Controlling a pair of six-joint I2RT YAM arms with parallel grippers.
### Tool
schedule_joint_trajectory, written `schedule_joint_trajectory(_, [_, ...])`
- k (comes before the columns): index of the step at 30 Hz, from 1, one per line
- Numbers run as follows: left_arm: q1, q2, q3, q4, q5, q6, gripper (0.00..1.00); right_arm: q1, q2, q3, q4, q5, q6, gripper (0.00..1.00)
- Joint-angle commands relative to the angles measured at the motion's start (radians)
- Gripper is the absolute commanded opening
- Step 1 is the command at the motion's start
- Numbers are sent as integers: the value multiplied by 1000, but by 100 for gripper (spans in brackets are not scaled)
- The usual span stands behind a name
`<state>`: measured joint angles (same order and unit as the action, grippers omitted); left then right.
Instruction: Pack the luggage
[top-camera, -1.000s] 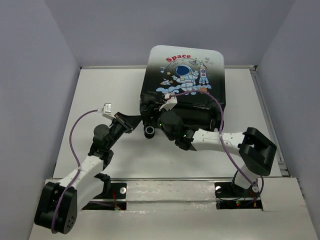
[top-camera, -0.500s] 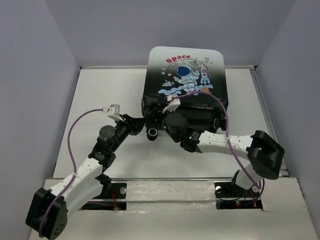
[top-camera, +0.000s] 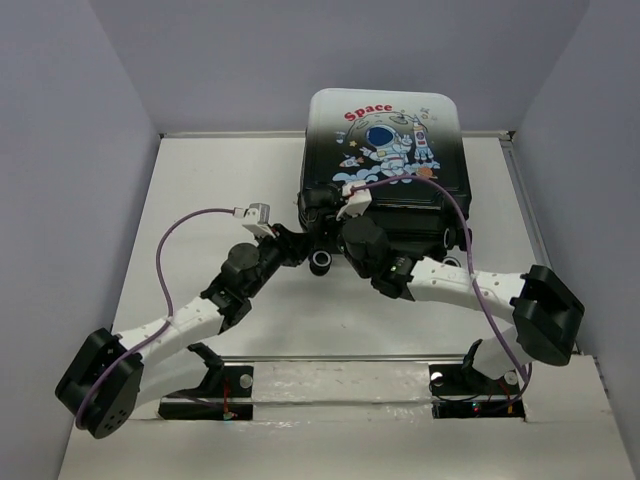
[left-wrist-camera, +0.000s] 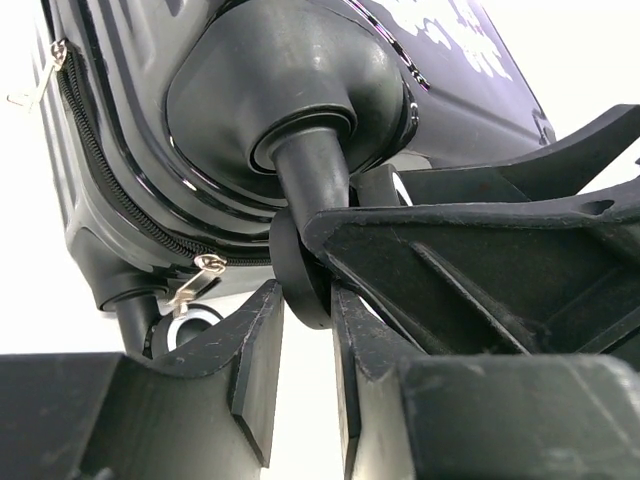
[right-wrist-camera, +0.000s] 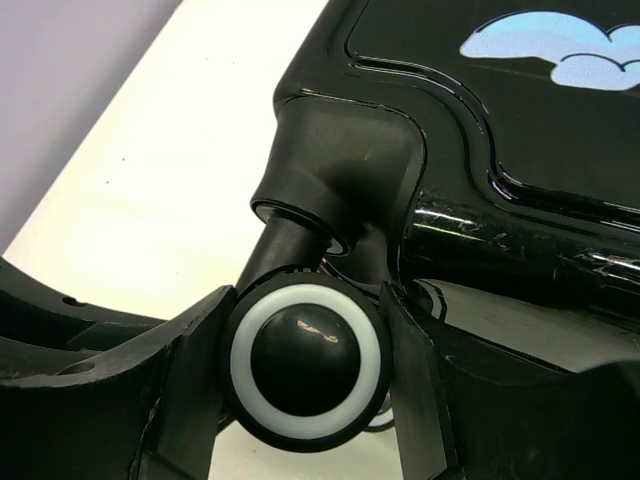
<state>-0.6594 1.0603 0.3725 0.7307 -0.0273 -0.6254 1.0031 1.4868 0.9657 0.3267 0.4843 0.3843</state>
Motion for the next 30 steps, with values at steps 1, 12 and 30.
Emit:
schedule_joint_trajectory(1, [-5,55,-35,-169,-200,78,28,35,-114,34,75,-29,-27,7])
schedule_joint_trajectory(12, [-3,-546,-158,-396,-235,-10,81,35,-134,-39,64,-59,-4,7])
schedule_joint_trajectory(30, [-39,-31,-92,25,-100,59,64,35,-102,-8,81,-128,28,7])
